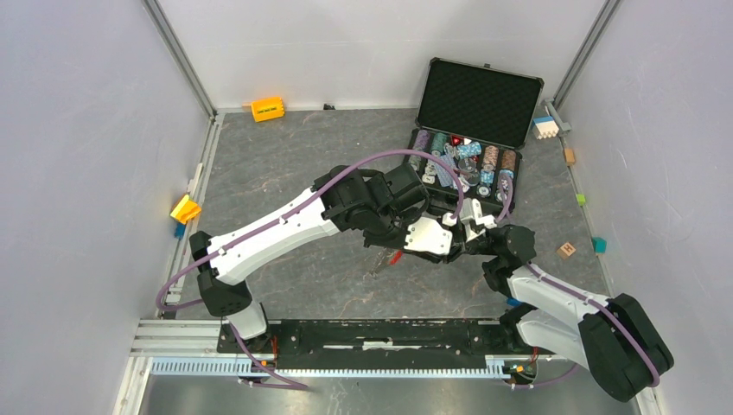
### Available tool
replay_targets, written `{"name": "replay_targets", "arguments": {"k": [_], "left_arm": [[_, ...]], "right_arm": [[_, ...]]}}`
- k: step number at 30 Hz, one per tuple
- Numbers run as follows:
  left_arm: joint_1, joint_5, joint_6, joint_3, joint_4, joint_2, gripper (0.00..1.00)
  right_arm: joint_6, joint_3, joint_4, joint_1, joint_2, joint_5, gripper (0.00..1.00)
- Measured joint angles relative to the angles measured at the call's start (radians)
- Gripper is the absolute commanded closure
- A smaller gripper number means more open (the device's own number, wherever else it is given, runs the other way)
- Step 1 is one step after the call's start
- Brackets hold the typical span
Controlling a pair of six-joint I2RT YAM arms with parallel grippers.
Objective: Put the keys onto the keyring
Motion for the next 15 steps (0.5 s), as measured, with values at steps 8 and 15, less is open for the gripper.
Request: {"name": "replay_targets", "arguments": {"k": [8,15], "left_arm": [[0.0,0.018,-0.008,0.006,0.001,0.0,0.98],[0.0,0.026,-0.009,0.006,0.001,0.003,0.98]], "right_arm": [[-0.023,0.002,-0.03,0.008,0.012,0.019,0.69],[-0.027,0.008,-0.04,0.02,0.016,0.023,0.71]]}}
